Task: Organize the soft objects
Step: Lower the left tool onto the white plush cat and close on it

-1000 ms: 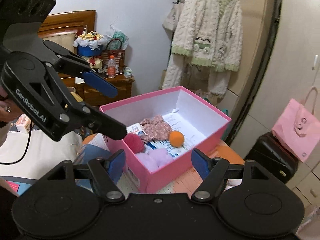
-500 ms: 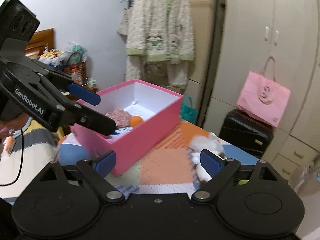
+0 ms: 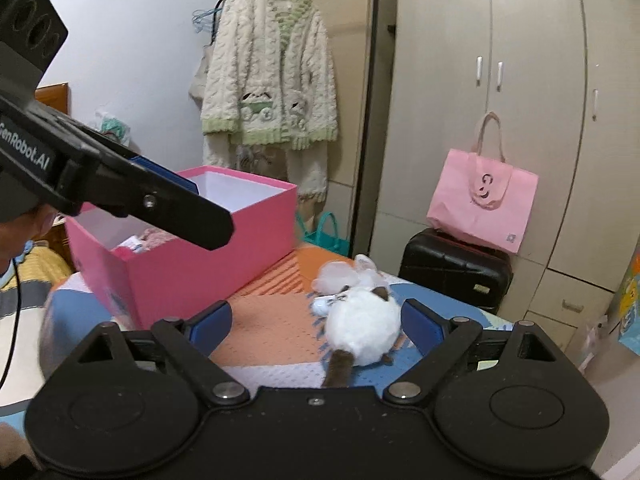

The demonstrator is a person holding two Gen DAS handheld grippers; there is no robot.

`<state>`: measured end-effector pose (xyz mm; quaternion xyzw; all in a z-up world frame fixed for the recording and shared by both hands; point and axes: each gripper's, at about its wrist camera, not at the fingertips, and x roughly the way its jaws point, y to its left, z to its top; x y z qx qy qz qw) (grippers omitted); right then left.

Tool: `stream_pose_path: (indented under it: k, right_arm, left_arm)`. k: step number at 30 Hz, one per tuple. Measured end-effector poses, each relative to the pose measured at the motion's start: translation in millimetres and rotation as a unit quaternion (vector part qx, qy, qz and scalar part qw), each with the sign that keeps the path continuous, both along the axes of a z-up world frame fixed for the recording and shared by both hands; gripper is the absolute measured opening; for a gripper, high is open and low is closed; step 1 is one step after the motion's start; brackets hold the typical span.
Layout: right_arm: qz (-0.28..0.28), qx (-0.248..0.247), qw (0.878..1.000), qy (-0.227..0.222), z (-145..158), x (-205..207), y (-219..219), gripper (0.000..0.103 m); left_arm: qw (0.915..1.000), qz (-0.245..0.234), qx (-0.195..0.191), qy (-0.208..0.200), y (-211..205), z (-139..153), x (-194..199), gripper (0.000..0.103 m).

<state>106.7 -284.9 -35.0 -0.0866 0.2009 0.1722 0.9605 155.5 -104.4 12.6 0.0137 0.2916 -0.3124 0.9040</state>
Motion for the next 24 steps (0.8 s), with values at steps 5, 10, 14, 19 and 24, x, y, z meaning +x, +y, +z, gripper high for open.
stream_pose_path:
  k: [5, 10, 14, 19, 24]
  right_arm:
    - [-0.004, 0.012, 1.000, 0.004, -18.2, 18.0, -10.5, 0.094]
    - [-0.009, 0.003, 1.000, 0.008, -33.3, 37.9, -15.3, 0.094]
    - [-0.010, 0.006, 0.999, 0.034, -44.9, 57.0, -17.6, 0.094]
    - [-0.017, 0.021, 0.996, 0.080, -60.6, 83.8, -23.1, 0.094]
    - [-0.009, 0.029, 0.992, 0.119, -72.2, 105.6, -23.6, 0.094]
  left_arm:
    - [0.9988, 0.005, -0.024, 0.043, -11.9, -23.4, 23.2, 0.091]
    - [0.9959, 0.021, -0.043, 0.077, -21.1, -51.3, 46.9, 0.090]
    - [0.9953, 0.032, -0.043, 0.081, -30.5, -69.1, 58.3, 0.090]
    - [0.9916, 0.046, -0.061, 0.104, -35.5, -85.6, 75.5, 0.090]
    - [0.9878, 0.072, -0.077, 0.114, -41.8, -97.4, 92.0, 0.089]
